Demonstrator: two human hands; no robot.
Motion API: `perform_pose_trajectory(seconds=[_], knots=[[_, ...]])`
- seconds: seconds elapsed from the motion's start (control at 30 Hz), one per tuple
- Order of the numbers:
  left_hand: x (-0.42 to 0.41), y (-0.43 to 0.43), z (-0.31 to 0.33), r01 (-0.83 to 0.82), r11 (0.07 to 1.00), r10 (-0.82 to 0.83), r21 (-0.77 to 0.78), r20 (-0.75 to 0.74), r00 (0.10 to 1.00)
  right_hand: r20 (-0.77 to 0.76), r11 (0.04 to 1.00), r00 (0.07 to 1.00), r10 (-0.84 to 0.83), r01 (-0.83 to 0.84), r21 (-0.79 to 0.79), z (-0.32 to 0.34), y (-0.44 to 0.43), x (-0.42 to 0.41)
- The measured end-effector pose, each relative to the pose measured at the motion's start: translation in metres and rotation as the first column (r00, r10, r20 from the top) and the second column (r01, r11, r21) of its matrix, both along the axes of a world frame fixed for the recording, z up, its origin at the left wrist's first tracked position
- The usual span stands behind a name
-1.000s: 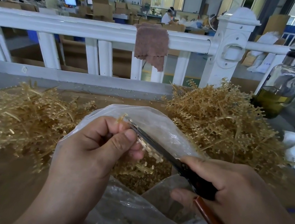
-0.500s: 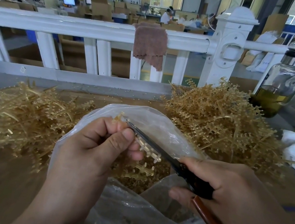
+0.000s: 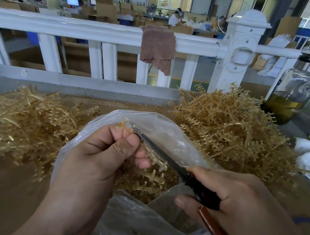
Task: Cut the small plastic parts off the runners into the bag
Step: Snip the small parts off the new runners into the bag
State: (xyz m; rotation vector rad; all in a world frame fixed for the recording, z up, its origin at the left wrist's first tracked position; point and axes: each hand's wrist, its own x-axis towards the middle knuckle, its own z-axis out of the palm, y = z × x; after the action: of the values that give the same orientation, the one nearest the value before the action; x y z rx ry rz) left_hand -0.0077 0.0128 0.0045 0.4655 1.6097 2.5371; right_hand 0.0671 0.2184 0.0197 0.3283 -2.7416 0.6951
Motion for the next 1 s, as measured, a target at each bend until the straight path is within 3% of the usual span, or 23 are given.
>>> perform_pose_trajectory(seconds=[1.0], knots=[[-0.0046, -0.0026, -0.0075, 0.014, 0.997, -0.017, -0.079, -0.046, 0.999, 0.015, 0.998, 1.000, -0.010, 0.009, 0.061, 0.0000, 0.0013, -0.0009]])
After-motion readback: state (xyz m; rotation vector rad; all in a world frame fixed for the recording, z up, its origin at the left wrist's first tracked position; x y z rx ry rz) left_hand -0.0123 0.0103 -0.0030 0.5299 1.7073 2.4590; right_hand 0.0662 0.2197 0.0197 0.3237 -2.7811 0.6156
